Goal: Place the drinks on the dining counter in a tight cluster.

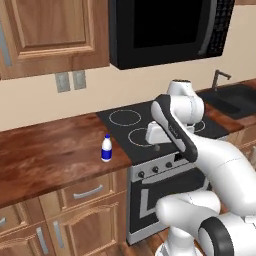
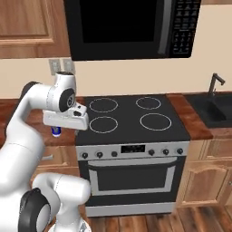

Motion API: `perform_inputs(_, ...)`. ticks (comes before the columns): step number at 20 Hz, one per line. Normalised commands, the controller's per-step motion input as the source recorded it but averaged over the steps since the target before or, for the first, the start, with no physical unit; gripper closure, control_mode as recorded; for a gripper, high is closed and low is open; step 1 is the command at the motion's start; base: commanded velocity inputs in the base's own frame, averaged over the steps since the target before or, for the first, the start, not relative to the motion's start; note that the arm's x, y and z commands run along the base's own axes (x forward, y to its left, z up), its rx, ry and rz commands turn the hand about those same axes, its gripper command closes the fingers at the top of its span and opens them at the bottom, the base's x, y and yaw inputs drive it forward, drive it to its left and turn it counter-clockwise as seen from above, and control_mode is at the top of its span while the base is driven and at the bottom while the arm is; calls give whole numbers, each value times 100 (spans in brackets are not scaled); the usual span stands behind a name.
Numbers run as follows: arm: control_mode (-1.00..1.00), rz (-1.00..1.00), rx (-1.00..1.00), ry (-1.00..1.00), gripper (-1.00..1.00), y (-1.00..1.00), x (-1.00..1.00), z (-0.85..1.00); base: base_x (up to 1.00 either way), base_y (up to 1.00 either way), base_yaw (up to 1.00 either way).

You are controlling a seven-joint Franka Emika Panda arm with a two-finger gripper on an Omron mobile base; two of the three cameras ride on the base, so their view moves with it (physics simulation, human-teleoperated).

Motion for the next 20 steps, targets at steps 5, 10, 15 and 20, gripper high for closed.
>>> perform_inputs(5, 100, 0, 0, 0, -100, 0, 0, 0, 48, -10, 30)
perform_inputs(10, 100, 0, 0, 0, -100, 0, 0, 0, 48, -2, 32)
perform_inputs(15, 100, 0, 0, 0, -100, 0, 0, 0, 58, -1, 14)
perform_inputs(20, 100, 0, 0, 0, -100, 0, 0, 0, 43, -1, 6)
